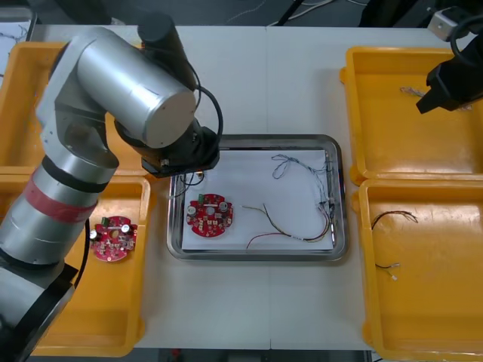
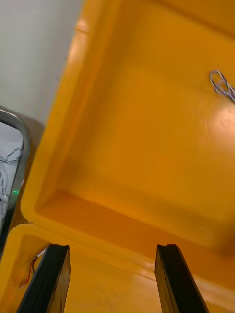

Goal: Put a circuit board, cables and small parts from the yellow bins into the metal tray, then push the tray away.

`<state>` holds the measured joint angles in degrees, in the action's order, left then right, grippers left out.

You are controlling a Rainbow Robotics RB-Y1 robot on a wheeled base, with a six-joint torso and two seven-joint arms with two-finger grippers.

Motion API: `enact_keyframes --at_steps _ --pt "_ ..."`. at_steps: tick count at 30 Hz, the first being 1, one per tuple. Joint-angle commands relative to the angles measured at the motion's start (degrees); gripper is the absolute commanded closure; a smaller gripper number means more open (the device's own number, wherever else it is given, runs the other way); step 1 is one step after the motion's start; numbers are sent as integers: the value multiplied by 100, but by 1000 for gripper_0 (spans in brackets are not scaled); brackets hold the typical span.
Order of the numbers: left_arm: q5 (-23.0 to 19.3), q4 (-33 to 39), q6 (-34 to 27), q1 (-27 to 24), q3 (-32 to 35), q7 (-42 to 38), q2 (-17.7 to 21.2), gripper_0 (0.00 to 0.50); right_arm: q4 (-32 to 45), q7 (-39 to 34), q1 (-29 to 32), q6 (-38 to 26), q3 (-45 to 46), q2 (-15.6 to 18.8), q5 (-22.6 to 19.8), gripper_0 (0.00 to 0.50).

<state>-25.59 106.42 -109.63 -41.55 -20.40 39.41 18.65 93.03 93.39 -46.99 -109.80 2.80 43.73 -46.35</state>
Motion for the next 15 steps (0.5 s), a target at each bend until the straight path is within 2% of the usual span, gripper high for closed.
enact_keyframes --at_steps 1,6,15 --pt "213 -236 -6 -371 -306 -267 -327 500 163 -383 384 -20 511 321 74 0" --pt "380 -543 214 -442 -535 -258 -459 500 163 -734 762 -20 942 373 153 0" --pt "608 -1246 600 -697 -755 -214 -722 500 347 -840 1060 -20 1311 400 460 0"
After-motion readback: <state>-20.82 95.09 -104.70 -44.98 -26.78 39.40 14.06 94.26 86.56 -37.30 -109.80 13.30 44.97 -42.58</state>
